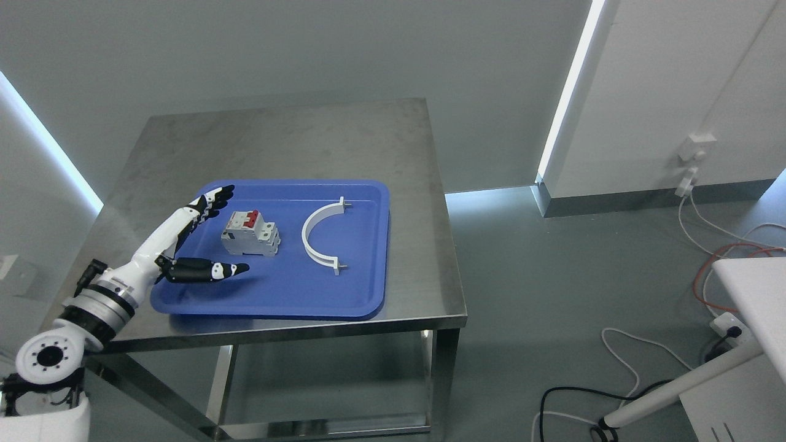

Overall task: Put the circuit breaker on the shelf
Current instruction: 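Reach the left hand toward the grey circuit breaker on the blue tray, then close the left hand around the circuit breaker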

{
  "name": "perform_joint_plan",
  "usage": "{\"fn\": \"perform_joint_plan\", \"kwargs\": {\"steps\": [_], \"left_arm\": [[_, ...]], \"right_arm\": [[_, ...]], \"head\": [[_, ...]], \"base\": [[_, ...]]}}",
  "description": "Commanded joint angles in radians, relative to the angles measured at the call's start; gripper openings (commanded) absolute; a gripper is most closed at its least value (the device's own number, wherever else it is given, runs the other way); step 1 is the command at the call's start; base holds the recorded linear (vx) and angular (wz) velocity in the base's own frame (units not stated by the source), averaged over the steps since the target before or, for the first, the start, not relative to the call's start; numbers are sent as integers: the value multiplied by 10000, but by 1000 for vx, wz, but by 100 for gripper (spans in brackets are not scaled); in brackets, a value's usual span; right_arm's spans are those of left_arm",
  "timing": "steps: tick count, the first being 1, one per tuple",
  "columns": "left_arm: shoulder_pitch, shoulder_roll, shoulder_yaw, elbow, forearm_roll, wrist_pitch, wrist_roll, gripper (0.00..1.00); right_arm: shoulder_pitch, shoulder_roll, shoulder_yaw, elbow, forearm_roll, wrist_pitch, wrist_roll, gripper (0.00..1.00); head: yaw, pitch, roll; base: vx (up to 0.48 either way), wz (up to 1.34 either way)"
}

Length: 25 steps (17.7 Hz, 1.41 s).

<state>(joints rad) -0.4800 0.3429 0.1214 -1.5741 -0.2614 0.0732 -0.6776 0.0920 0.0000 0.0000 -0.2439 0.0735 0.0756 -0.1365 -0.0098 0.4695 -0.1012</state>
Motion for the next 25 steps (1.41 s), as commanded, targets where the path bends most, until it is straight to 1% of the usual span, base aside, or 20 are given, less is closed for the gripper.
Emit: {"fn": "perform_joint_plan", "kwargs": {"steps": [1,4,8,11,12,13,14,15,16,17,18,19,20,21,22,23,25], "left_arm": [[-1641,637,-1567,1488,-1833,357,-434,95],[-1872,575,-1552,1874,-2172,357,-525,86],[-1888,391,-1659,1920,-2172,357,-587,70],[-1857,161,-1675,1981,-2187,357,-679,61],[-1857,145,-1675,2012,-2172,326,-679,60],[-1857,100,-1584,2088,-2172,311,-588,63],[-1842,-174,-1416,2134,-2112,311,-405,84],[-1736,-708,-1004,2104,-2065,311,-38,95],[-1598,-1109,-650,2074,-2065,311,147,95],[-1475,-1310,-480,2073,-2065,296,180,95],[-1368,-1312,-493,2073,-2080,250,180,93],[-1275,-1312,-478,2073,-2080,234,165,87],[-1229,-1297,-433,2073,-2080,204,165,78],[-1228,-1297,-371,2088,-2111,-40,165,68],[-1228,-1282,-340,2104,-2141,-285,165,62],[-1228,-1281,-264,2119,-2157,-546,165,53],[-1198,-1312,-19,2135,-2157,-731,165,35]], "right_arm": [[0,-175,199,0,1,42,0,100],[0,-175,199,0,1,42,15,100],[0,-175,199,0,-14,42,0,100],[0,-175,199,0,1,42,15,100],[0,-175,199,0,1,42,0,100],[0,-175,199,0,1,42,0,100],[0,-175,199,0,1,27,15,100],[0,-175,199,0,1,42,0,100],[0,-175,199,0,1,42,0,100],[0,-175,199,0,1,42,0,100],[0,-175,199,0,1,42,0,100],[0,-175,199,0,1,42,0,100],[0,-175,199,0,1,42,15,100],[0,-175,199,0,1,42,0,100],[0,-175,199,0,1,42,0,100],[0,-175,199,0,1,42,0,100],[0,-175,199,0,1,42,15,100]], "head": [[0,0,0],[0,0,0],[0,0,0],[0,0,0],[0,0,0],[0,0,0],[0,0,0],[0,0,0],[0,0,0],[0,0,0],[0,0,0],[0,0,0],[0,0,0],[0,0,0],[0,0,0],[0,0,0],[0,0,0]], "base": [[0,0],[10,30],[3,14],[0,0],[0,0],[0,0],[0,0],[0,0],[0,0],[0,0],[0,0],[0,0],[0,0],[0,0],[0,0],[0,0],[0,0]]}}
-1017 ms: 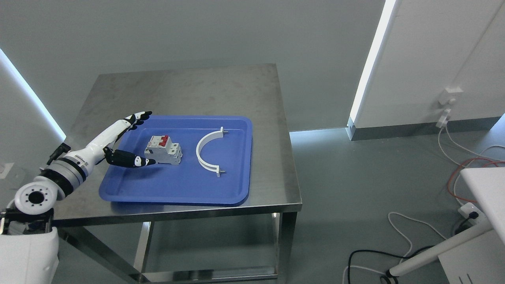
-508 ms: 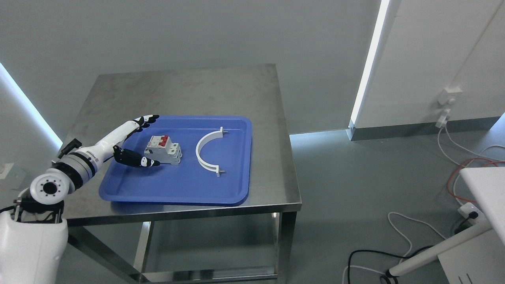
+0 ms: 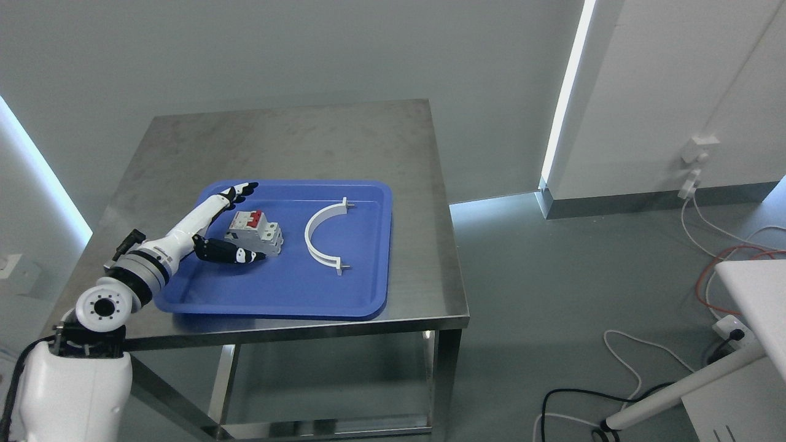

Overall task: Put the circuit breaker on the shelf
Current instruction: 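Close the left hand around the circuit breaker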

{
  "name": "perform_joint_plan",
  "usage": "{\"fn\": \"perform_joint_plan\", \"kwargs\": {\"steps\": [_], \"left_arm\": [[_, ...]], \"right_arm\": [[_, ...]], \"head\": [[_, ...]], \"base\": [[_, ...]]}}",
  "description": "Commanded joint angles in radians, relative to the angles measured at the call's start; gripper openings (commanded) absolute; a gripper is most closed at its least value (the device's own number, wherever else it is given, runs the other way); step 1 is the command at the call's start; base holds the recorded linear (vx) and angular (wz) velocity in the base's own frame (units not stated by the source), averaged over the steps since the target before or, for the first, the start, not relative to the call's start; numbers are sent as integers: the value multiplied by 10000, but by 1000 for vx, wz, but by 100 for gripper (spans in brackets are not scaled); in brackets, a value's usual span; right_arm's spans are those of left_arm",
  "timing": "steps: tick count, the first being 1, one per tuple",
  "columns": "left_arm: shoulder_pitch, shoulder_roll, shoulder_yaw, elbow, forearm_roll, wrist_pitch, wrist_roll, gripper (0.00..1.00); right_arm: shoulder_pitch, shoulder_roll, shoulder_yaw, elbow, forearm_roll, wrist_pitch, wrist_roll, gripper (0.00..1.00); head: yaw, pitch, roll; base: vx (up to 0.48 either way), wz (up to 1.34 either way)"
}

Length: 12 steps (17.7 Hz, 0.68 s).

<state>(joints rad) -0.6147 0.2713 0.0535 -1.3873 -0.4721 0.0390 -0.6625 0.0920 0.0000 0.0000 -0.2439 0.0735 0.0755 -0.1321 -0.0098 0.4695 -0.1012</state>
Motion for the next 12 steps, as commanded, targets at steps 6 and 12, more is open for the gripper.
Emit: {"fn": "perform_joint_plan", "kwargs": {"steps": [6,12], "left_arm": [[379,-719,1321,328,-34,-789,-2,15],[-277,-2338,3185,206,58,-1598,213,14]], "right_arm": [[0,-175,200,0,2,42,-45,100],[0,-175,200,0,2,42,-30,100]], "head": [[0,0,0],[0,0,0]], "base": [[0,0],[0,0]]}}
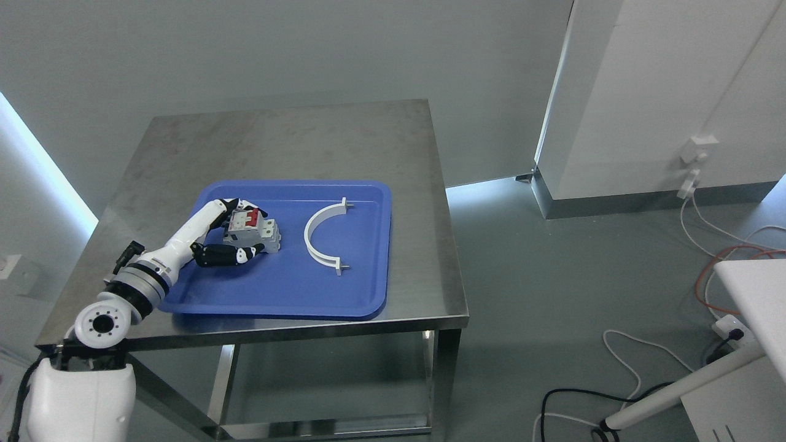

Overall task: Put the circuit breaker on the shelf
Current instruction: 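Lift the circuit breaker off the tray with the left hand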

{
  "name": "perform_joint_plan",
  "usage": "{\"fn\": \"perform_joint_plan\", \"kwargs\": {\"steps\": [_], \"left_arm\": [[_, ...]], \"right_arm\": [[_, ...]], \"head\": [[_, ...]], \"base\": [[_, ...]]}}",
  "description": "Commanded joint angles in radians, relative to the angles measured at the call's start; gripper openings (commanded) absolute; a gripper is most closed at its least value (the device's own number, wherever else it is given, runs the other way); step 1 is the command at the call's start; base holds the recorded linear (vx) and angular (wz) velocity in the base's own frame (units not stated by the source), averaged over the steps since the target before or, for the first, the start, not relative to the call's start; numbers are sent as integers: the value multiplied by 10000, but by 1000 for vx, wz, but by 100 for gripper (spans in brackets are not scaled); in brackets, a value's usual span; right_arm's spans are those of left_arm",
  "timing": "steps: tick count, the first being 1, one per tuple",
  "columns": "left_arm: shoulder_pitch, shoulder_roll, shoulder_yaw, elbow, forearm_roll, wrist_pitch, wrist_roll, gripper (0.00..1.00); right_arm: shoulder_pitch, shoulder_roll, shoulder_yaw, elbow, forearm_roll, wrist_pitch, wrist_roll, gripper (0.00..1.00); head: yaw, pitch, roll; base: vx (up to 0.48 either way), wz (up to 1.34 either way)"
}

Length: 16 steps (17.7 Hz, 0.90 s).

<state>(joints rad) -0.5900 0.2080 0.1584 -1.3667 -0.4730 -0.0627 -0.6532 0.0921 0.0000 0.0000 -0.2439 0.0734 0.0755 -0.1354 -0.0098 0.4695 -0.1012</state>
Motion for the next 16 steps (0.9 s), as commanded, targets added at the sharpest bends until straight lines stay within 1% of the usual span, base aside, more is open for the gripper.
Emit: {"fn": "perform_joint_plan", "kwargs": {"steps": [1,2,3,5,6,8,9,10,11,13,16], "left_arm": [[-740,-1906,2781,-92,82,-934,120,14],[-788,-1906,3349,-306,204,-1257,166,15],[-773,-1906,3537,-475,782,-1382,485,16],[-666,-1906,3692,-553,2559,-1474,1953,16],[-559,-1906,3647,-599,3312,-1794,3039,17],[-207,-1906,3418,-630,3473,-2957,4713,19],[174,-1906,3234,-888,3488,-3221,5481,19],[543,-1906,3005,-1271,3488,-3208,6005,19],[1063,-1906,2638,-1684,3503,-3208,6390,19],[1725,-1906,2252,-2360,3503,-3239,6440,19],[1912,-1906,2327,-2532,3564,-3163,6455,18]], "right_arm": [[0,-175,199,0,2,27,-11,100],[0,-175,199,0,2,42,-11,100],[0,-175,199,0,2,42,4,100],[0,-175,199,0,2,42,-11,100],[0,-175,199,0,2,42,4,100],[0,-175,199,0,2,42,-11,100],[0,-175,199,0,2,42,-11,100],[0,-175,199,0,2,42,-11,100],[0,-175,199,0,2,42,4,100],[0,-175,199,0,2,42,5,100],[0,-175,199,0,2,42,-11,100]], "head": [[0,0,0],[0,0,0],[0,0,0],[0,0,0],[0,0,0],[0,0,0],[0,0,0],[0,0,0],[0,0,0],[0,0,0],[0,0,0]], "base": [[0,0],[-3,22],[-3,22],[3,-17],[-10,-21],[-17,-29],[-23,-36],[-39,-126],[-39,-126],[-64,-171],[-149,-358]]}}
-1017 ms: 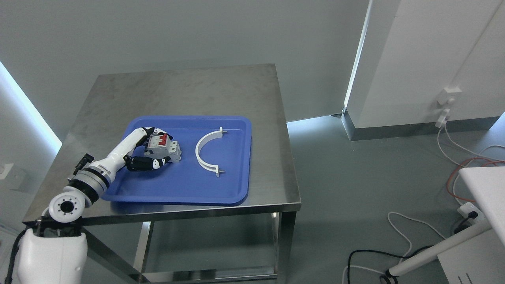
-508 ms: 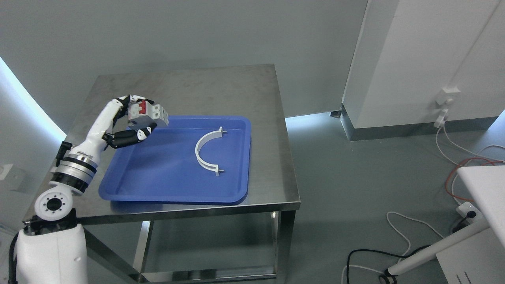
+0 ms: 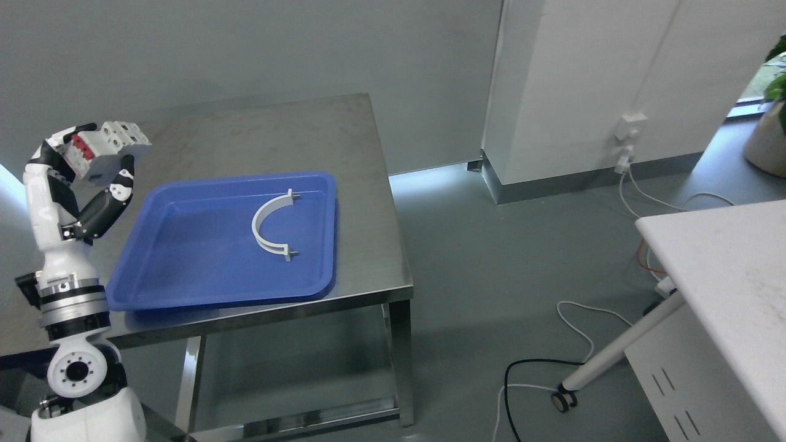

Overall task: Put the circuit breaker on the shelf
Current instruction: 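Lift the circuit breaker off the tray with the left hand, then carry the breaker in the left hand while turning toward the bin shelf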

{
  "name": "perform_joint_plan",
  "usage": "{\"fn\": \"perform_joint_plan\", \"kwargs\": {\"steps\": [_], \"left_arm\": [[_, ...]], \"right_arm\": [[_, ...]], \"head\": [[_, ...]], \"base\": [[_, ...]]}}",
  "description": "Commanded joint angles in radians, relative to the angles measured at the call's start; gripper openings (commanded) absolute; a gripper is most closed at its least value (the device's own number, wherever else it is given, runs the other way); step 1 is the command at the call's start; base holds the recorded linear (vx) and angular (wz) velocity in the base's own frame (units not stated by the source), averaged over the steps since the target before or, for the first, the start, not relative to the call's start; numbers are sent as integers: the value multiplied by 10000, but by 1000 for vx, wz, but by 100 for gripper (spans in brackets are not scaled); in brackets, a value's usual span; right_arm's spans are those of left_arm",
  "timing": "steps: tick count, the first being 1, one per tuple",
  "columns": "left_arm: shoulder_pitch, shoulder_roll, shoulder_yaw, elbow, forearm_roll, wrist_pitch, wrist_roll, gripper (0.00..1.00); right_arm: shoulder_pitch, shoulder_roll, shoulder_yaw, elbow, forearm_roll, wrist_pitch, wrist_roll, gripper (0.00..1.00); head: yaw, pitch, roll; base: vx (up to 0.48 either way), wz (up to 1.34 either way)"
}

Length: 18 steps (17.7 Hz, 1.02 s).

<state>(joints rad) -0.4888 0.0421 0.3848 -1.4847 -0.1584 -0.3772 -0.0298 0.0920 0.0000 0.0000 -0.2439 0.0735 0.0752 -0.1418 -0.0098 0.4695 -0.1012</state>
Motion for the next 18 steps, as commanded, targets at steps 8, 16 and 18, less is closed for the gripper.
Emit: {"fn": "perform_joint_plan", "kwargs": {"steps": [8,16,18], "left_arm": [[1068,-246,309,-1782,601,1532,190,17],[1590,-246,49,-1766,1184,1517,175,17],[1789,-246,79,-1751,1307,1517,175,17]], "right_arm": [[0,-175,199,0,1,45,52,100],[0,-175,199,0,1,45,52,100],[0,-175,199,0,1,45,68,100]], "head": [[0,0,0],[0,1,0],[0,1,0]], "base": [[-234,-75],[-411,270],[-439,29]]}}
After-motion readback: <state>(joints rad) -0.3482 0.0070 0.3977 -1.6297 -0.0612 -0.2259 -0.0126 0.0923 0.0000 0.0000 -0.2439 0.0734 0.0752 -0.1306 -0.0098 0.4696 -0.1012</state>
